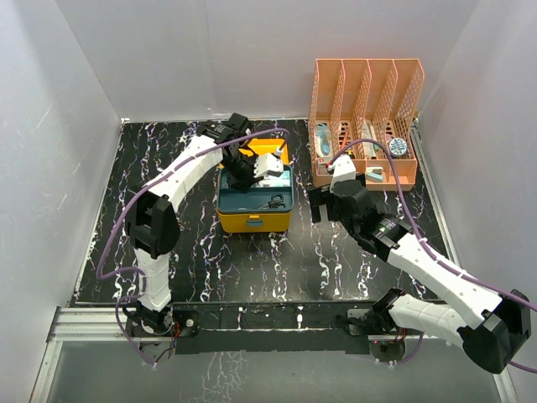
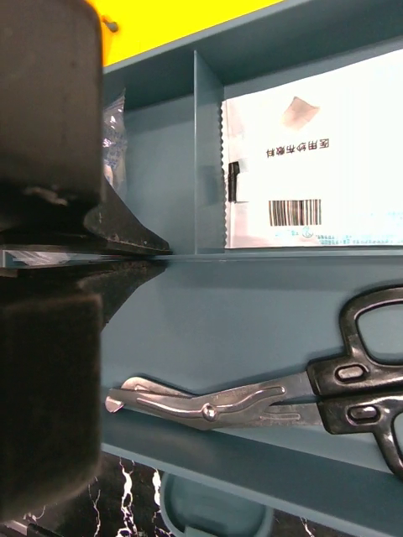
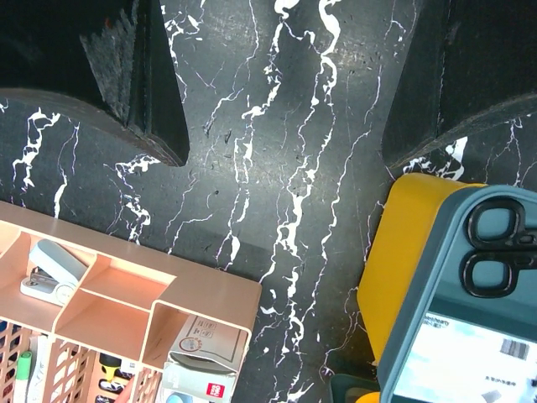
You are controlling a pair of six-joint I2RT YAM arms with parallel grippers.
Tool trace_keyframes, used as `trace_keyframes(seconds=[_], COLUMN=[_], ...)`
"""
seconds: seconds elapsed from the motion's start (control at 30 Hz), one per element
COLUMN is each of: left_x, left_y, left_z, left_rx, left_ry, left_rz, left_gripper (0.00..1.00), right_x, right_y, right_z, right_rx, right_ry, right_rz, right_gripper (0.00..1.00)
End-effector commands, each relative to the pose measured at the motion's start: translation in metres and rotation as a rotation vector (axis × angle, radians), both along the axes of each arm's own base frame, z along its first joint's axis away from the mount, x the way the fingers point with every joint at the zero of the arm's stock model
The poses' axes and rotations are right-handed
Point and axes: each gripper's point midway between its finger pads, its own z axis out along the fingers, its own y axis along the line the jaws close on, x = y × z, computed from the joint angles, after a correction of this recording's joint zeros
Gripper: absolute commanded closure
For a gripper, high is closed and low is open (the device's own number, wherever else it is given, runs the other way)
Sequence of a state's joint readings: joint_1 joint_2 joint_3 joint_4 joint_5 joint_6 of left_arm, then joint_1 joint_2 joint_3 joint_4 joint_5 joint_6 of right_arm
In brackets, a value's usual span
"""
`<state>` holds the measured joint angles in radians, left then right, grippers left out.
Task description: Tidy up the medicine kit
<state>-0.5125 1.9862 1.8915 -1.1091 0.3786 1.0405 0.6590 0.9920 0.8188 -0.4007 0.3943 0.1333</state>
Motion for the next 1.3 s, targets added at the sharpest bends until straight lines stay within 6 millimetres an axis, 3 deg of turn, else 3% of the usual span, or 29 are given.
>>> trace_keyframes(seconds=[0.0, 0.53, 0.83, 1.13, 1.2, 1.27], left_x=[-0.020, -0.031, -0.042, -0.038, -0.038, -0.038], left_y=[-0.006, 0.020, 0.021, 0.017, 0.019, 0.019], left_z=[0.017, 0.006, -0.015, -0.016, -0.017, -0.017], left_rx=[-0.043, 0.041, 0.073, 0.062, 0.072, 0.072], left_ry=[0.017, -0.027, 0.077, 0.079, 0.082, 0.076], left_rz=[-0.012, 0.010, 0.039, 0.085, 0.094, 0.105], left_gripper=[1.00, 1.00, 1.00, 1.00, 0.88, 0.67], right_x=[0.003, 0.003, 0.002, 0.000, 0.000, 0.000], right_y=[-0.004, -0.001, -0.003, -0.007, -0.006, -0.005], right_z=[0.018, 0.008, 0.010, 0.009, 0.008, 0.008], right_rx=[0.038, 0.051, 0.047, 0.041, 0.042, 0.046], right_ry=[-0.057, -0.047, -0.048, -0.045, -0.041, -0.042], right_rz=[-0.024, -0.011, -0.015, -0.022, -0.020, -0.017], right_gripper=[0.02, 0.02, 0.02, 0.02, 0.02, 0.02])
